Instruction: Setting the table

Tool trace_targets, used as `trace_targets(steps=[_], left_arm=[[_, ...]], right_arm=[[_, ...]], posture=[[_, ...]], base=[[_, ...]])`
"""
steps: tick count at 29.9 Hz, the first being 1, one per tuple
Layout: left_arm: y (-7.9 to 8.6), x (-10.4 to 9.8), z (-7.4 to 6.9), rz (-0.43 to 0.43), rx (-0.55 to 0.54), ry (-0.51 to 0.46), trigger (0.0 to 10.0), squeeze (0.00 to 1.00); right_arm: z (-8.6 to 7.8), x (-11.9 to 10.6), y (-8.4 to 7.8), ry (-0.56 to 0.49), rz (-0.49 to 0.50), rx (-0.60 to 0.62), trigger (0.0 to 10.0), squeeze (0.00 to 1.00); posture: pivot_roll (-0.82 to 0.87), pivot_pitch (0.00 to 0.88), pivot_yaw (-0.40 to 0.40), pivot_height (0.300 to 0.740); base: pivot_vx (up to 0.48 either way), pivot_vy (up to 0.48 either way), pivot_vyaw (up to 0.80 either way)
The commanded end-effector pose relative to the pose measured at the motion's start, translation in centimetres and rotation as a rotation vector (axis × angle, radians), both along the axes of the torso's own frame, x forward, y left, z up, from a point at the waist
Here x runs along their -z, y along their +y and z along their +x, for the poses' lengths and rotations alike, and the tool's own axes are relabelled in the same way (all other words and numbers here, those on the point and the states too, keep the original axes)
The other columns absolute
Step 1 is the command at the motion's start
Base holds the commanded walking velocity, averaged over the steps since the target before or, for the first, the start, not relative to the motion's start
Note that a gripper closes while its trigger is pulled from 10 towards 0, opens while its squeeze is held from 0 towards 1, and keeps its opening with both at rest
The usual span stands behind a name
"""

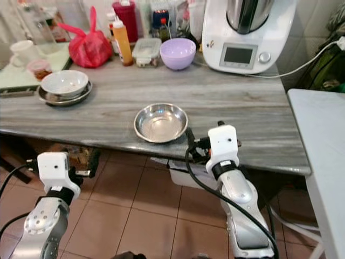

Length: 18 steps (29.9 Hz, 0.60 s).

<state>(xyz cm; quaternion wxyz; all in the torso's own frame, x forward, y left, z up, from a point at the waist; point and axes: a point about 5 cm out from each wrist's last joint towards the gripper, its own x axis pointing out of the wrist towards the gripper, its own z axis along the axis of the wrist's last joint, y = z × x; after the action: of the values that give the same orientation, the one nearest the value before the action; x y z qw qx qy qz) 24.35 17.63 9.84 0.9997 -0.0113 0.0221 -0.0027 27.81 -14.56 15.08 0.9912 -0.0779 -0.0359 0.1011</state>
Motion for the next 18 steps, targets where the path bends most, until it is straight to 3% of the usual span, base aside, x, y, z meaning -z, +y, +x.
trace_targets(steps=[1, 18], left_arm=[[0.58, 0.13, -0.09, 0.015, -0.011, 0.013, 10.0, 0.00], [0.54, 0.26, 0.00, 0.020, -0.001, 0.019, 10.0, 0.00]], right_arm=[[0.04, -0.27, 0.32, -0.008, 0.017, -0.001, 10.0, 0.00], [0.36, -0.51, 0.19, -0.014, 0.026, 0.015, 10.0, 0.00]], posture=[[-0.08, 0.074, 0.076, 0.740], [-0.09, 0.068, 0.073, 0.740]], base=[[-0.281, 0.000, 0.00], [-0.284, 0.000, 0.00]])
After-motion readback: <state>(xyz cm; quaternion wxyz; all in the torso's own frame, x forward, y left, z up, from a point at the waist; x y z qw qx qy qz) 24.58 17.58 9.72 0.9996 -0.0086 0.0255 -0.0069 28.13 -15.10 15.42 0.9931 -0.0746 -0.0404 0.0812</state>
